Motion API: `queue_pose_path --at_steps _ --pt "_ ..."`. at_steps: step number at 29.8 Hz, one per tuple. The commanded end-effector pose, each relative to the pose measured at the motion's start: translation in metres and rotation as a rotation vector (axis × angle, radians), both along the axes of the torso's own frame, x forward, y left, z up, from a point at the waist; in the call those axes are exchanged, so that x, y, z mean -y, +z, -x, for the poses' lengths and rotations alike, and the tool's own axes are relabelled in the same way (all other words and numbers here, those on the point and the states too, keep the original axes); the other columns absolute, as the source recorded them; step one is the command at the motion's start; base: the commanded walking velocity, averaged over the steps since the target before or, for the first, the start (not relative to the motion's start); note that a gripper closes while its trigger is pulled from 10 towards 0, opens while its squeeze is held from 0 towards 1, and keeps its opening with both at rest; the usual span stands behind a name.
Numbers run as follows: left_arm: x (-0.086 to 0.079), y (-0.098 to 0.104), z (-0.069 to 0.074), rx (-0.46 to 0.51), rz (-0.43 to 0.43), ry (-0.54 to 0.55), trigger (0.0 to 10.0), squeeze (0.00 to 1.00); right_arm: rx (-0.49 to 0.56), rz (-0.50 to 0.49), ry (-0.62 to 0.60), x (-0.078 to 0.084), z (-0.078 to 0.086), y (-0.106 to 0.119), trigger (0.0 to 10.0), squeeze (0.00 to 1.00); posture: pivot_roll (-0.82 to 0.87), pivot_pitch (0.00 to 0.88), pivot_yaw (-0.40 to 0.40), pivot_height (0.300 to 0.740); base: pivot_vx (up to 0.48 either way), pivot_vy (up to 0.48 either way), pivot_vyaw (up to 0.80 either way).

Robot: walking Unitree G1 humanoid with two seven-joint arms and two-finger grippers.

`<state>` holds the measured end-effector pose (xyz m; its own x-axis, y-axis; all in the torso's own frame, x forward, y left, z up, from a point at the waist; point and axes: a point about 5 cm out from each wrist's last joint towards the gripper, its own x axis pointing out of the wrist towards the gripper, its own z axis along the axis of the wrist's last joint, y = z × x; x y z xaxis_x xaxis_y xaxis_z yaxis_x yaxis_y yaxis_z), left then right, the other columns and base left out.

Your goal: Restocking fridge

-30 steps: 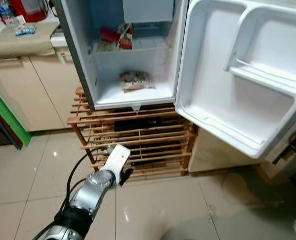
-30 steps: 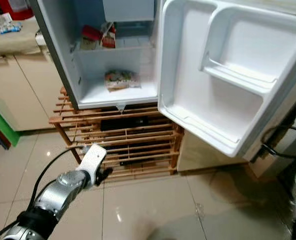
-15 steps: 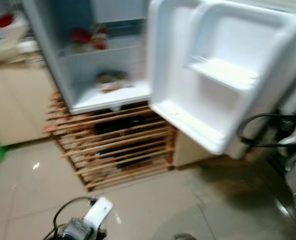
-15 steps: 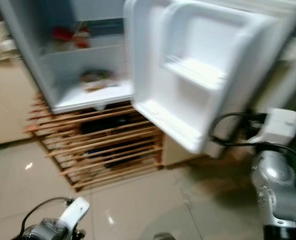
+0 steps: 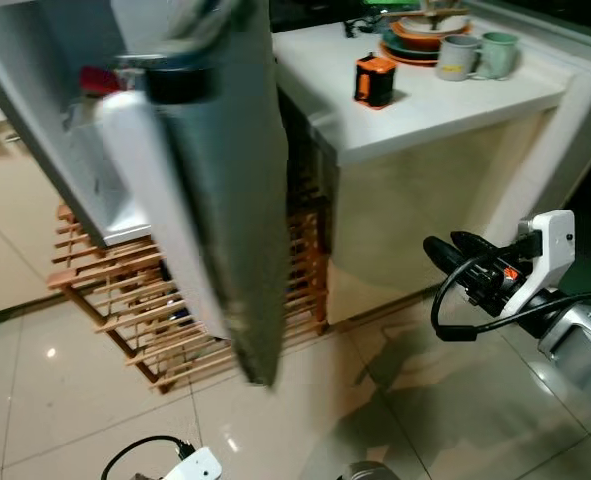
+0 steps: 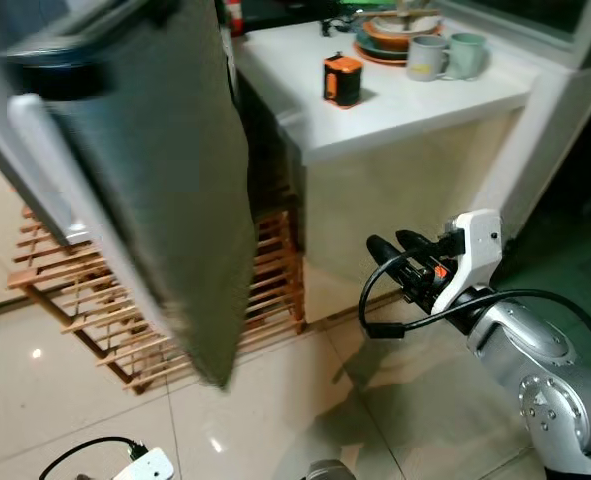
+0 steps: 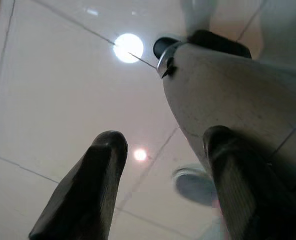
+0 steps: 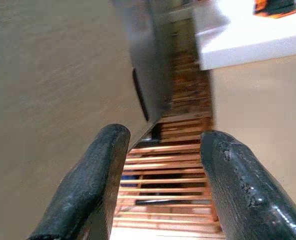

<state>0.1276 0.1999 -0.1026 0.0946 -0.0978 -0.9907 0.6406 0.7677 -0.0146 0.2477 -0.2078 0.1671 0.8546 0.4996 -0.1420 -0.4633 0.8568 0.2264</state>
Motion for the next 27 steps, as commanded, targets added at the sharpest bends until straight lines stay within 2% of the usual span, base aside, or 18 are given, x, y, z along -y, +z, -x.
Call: queue_pose_path --at_steps 1,5,6,7,8,9,12,14,16,17,18,19,20,21,23,24,25,27 --pt "0.006 -0.001 0.0 0.007 0.03 0.073 10.0 0.0 -0.03 0.013 -0.01 0.0 -0.004 -0.006 10.0 0.0 -0.25 0.0 0.04 0.74 0.0 0.0 0.0" --pt "0.013 0.003 -0.015 0.069 0.077 0.159 10.0 0.0 -0.041 0.09 -0.19 0.011 -0.017 -0.021 10.0 0.0 -0.24 0.0 0.037 0.74 0.0 0.0 0.0" --pt "0.018 0.006 -0.025 0.112 0.108 0.201 10.0 0.0 -0.038 0.146 -0.269 0.015 -0.022 -0.029 10.0 0.0 -0.24 0.0 0.035 0.74 0.0 0.0 0.0" --pt "0.018 0.006 -0.025 0.112 0.108 0.201 10.0 0.0 -0.038 0.146 -0.269 0.015 -0.022 -0.029 10.0 0.0 -0.24 0.0 0.035 0.74 0.0 0.0 0.0" --pt "0.024 0.012 -0.043 0.189 0.134 0.228 10.0 0.0 -0.025 0.235 -0.353 0.016 -0.025 -0.038 10.0 0.0 -0.23 0.0 0.032 0.74 0.0 0.0 0.0" --pt "0.026 0.015 -0.05 0.217 0.133 0.221 10.0 0.0 -0.019 0.26 -0.366 0.015 -0.026 -0.041 10.0 0.0 -0.23 0.0 0.032 0.74 0.0 0.0 0.0" --pt "0.033 0.03 -0.082 0.387 0.138 0.225 10.0 0.0 -0.025 0.255 -0.39 0.009 -0.025 -0.05 10.0 0.0 -0.22 0.0 0.03 0.74 0.0 0.0 0.0" --pt "0.042 0.047 -0.106 0.518 0.257 0.256 10.0 0.0 -0.032 0.25 -0.419 0.008 -0.026 -0.056 10.0 0.0 -0.2 0.0 0.031 0.74 0.0 0.0 0.0" --pt "0.039 0.059 -0.116 0.585 0.395 0.262 10.0 0.0 -0.032 0.239 -0.437 0.005 -0.027 -0.06 10.0 0.0 -0.19 0.0 0.03 0.74 0.0 0.0 0.0" --pt "0.039 0.059 -0.116 0.585 0.395 0.262 10.0 0.0 -0.032 0.239 -0.437 0.005 -0.027 -0.06 10.0 0.0 -0.19 0.0 0.03 0.74 0.0 0.0 0.0" --pt "0.039 0.073 -0.129 0.685 0.468 0.293 10.0 0.0 -0.025 0.244 -0.444 0.004 -0.029 -0.063 10.0 0.0 -0.17 0.0 0.031 0.74 0.0 0.0 0.0" --pt "0.043 0.103 -0.152 0.873 0.531 0.304 10.0 0.0 -0.007 0.249 -0.46 0.004 -0.032 -0.063 10.0 0.0 -0.15 0.0 0.031 0.74 0.0 0.0 0.0" --pt "0.046 0.138 -0.168 1.046 0.59 0.329 10.0 0.0 0.009 0.245 -0.467 0.004 -0.036 -0.062 10.0 0.0 -0.14 0.0 0.031 0.74 0.0 0.0 0.0" --pt "0.046 0.138 -0.168 1.046 0.59 0.329 10.0 0.0 0.009 0.245 -0.467 0.004 -0.036 -0.062 10.0 0.0 -0.14 0.0 0.031 0.74 0.0 0.0 0.0" --pt "0.047 0.188 -0.177 1.262 0.656 0.37 10.0 0.0 0.04 0.251 -0.473 0.001 -0.04 -0.061 10.0 0.0 -0.12 0.0 0.025 0.74 0.0 0.0 0.0" --pt "0.044 0.202 -0.177 1.321 0.675 0.392 10.0 0.0 0.051 0.262 -0.473 -0.002 -0.042 -0.062 10.0 0.0 -0.11 0.0 0.02 0.74 0.0 0.0 0.0" --pt "0.045 0.214 -0.176 1.369 0.691 0.405 10.0 0.0 0.064 0.275 -0.479 -0.003 -0.043 -0.063 10.0 0.0 -0.11 0.0 0.02 0.74 0.0 0.0 0.0" --pt "0.041 0.224 -0.177 1.428 0.677 0.452 10.0 0.0 0.074 0.282 -0.512 -0.004 -0.043 -0.066 10.0 0.0 -0.08 0.0 0.004 0.74 0.0 0.0 0.0"
